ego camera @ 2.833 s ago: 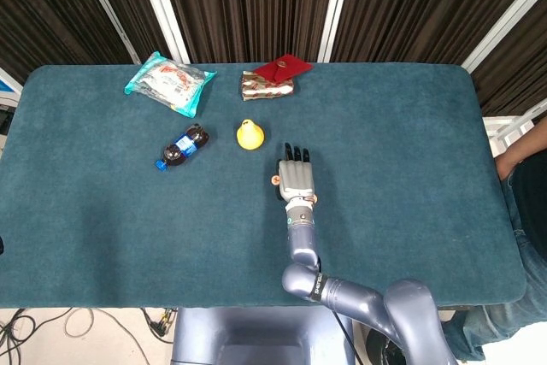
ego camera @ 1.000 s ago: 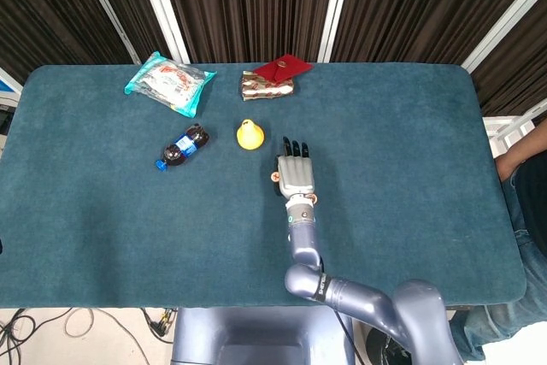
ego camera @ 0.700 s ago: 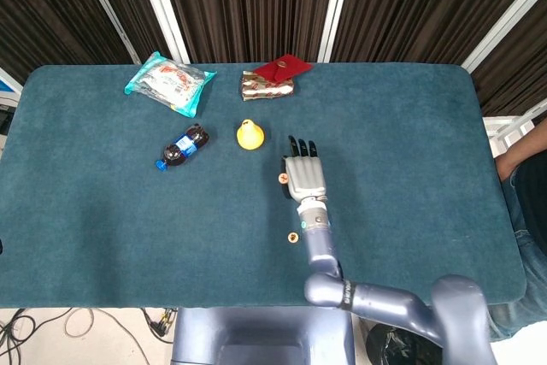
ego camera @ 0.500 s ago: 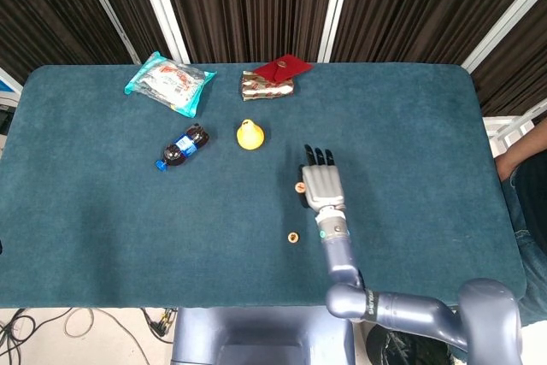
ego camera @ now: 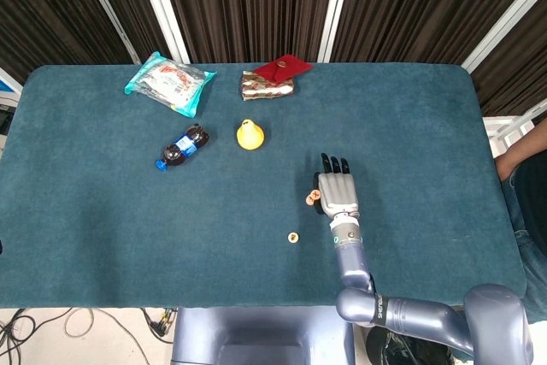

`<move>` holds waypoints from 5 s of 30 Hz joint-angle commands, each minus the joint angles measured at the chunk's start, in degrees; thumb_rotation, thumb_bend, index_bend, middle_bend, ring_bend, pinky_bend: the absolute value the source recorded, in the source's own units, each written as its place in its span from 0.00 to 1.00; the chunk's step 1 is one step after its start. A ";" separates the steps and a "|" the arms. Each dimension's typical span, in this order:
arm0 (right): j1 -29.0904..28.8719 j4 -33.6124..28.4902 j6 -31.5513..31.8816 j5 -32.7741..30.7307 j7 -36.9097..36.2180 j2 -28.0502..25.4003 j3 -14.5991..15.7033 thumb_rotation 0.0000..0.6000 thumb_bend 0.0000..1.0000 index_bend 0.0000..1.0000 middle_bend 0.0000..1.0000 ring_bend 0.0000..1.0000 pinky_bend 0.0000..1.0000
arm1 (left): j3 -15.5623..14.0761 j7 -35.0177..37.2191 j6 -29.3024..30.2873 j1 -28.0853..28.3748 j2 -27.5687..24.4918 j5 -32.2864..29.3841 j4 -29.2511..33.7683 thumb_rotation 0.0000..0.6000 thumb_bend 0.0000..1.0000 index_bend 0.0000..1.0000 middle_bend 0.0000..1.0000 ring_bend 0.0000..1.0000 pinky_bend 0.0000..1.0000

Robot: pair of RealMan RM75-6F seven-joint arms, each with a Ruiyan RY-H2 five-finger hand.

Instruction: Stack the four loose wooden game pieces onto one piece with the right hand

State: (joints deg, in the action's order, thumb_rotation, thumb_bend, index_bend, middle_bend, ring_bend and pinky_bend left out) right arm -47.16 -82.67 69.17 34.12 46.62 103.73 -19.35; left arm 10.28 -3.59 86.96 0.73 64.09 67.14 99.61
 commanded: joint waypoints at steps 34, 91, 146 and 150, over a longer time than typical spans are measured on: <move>-0.61 0.48 -1.80 -1.10 -1.66 0.43 0.44 1.00 0.40 0.54 0.00 0.00 0.00 | 0.17 0.36 0.03 0.00 -0.03 -0.02 -0.27 1.00 0.63 0.06 0.00 0.00 0.00; 3.28 -13.21 2.84 6.99 -6.54 -6.74 4.11 1.00 0.40 0.38 0.00 0.00 0.00 | 0.16 0.08 0.01 -0.03 0.04 -0.25 -0.17 1.00 0.63 0.06 0.00 0.00 0.00; 7.59 8.10 -8.68 48.87 -35.47 -3.53 18.10 1.00 0.38 0.37 0.00 0.00 0.00 | 0.28 -0.76 0.52 -0.10 0.28 -0.31 -0.43 1.00 0.63 0.06 0.00 0.00 0.00; 7.84 8.93 -9.06 48.93 -35.49 -3.32 18.09 1.00 0.38 0.40 0.00 0.00 0.00 | 0.23 -0.85 0.50 -0.06 0.30 -0.20 -0.49 1.00 0.63 0.06 0.00 0.00 0.00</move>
State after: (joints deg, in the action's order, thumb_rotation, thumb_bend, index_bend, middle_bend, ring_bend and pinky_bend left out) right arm -39.36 -73.83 60.18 83.07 11.16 100.36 -1.22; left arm 10.52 -4.43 87.46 0.66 64.39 66.93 99.13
